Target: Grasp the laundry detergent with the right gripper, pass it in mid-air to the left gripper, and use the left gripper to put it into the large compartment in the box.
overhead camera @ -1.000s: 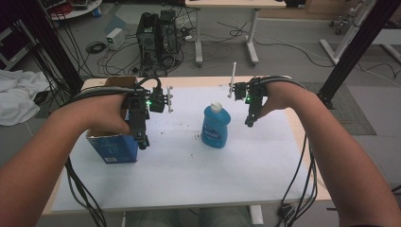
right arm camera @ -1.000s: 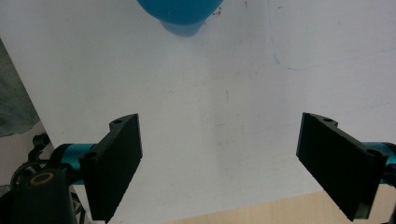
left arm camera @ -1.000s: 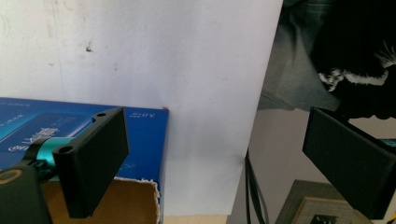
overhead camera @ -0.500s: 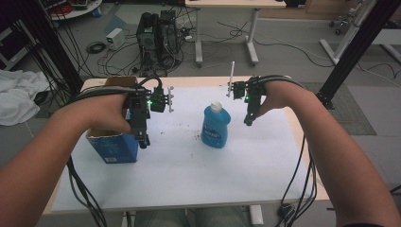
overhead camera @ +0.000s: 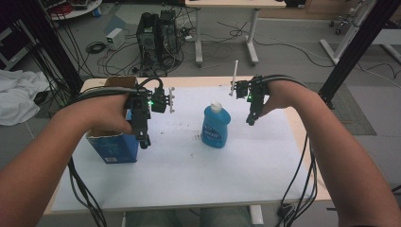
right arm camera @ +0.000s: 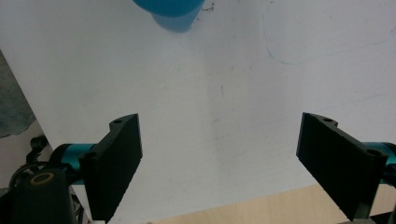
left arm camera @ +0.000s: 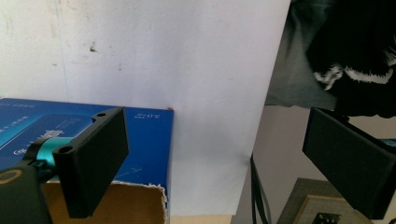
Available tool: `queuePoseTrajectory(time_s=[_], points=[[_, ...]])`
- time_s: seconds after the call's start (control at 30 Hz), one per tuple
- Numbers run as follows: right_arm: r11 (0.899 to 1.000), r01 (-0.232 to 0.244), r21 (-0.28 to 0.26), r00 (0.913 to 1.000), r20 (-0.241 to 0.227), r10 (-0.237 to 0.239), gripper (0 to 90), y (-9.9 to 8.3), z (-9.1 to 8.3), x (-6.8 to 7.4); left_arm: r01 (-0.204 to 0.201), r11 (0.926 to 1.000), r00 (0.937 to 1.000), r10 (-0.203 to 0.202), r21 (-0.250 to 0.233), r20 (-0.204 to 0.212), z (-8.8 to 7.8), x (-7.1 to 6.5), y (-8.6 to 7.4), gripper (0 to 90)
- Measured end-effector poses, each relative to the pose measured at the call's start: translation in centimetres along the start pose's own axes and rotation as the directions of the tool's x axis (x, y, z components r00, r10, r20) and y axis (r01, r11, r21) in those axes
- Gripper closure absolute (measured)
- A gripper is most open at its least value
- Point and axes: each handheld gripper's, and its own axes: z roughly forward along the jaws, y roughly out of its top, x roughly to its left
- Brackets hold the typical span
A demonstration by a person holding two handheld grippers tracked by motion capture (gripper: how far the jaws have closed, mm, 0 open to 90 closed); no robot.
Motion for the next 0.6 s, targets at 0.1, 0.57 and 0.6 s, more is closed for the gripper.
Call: queuePoseTrajectory(time_s=[0.1, 0.57, 0.6], points=[[1.0, -0.005, -0.015, 1.0, -0.008, 0.005, 13.4, -0.1, -0.1, 0.1, -0.008, 0.9999, 0.9999, 0.008, -0.008, 0.007, 0.2, 0.1, 0.0, 7.1], [0.999, -0.018, -0.042, 0.9994, -0.03, 0.017, 13.3, -1.1, 0.2, -0.5, -0.002, 1.0, 1.0, 0.002, -0.001, -0.001, 0.8, 1.0, 0.7, 7.2], [0.999, -0.02, -0.04, 0.9995, -0.026, 0.019, 13.3, -1.2, 0.1, -0.4, -0.002, 1.0, 1.0, 0.002, -0.005, 0.002, 0.8, 0.8, 0.7, 7.2]])
